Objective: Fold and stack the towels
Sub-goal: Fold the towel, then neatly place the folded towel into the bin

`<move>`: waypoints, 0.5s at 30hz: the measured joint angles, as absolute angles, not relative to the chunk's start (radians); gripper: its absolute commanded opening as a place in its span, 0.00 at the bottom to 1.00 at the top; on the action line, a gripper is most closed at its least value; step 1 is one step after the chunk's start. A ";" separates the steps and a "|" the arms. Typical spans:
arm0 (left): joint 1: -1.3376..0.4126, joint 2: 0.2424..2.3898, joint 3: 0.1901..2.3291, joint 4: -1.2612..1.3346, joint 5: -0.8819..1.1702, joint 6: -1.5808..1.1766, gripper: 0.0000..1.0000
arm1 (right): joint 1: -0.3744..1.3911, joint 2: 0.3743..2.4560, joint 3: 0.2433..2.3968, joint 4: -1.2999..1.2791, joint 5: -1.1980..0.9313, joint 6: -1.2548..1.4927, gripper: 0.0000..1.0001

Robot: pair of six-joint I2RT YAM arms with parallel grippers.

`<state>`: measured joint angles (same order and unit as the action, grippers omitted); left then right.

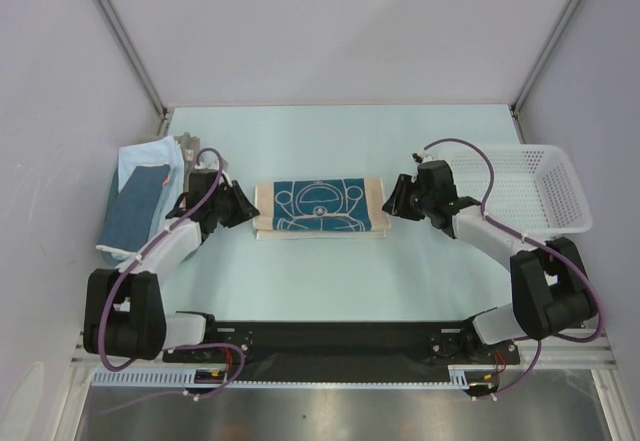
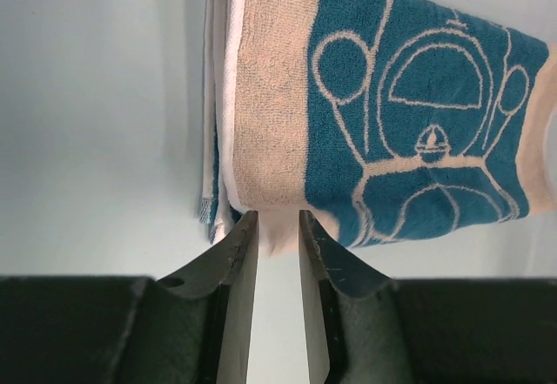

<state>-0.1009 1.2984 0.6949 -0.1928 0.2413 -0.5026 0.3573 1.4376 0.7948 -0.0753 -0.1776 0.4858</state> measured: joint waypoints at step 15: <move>-0.117 1.210 0.767 -0.291 0.214 -0.469 0.33 | 0.358 1.570 0.886 -0.131 -0.102 0.470 0.52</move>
<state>-0.1173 1.2098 0.7673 -0.2909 0.2138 -0.4694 0.3584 1.5696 0.8864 -0.1307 -0.1024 0.4702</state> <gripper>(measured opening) 0.328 0.489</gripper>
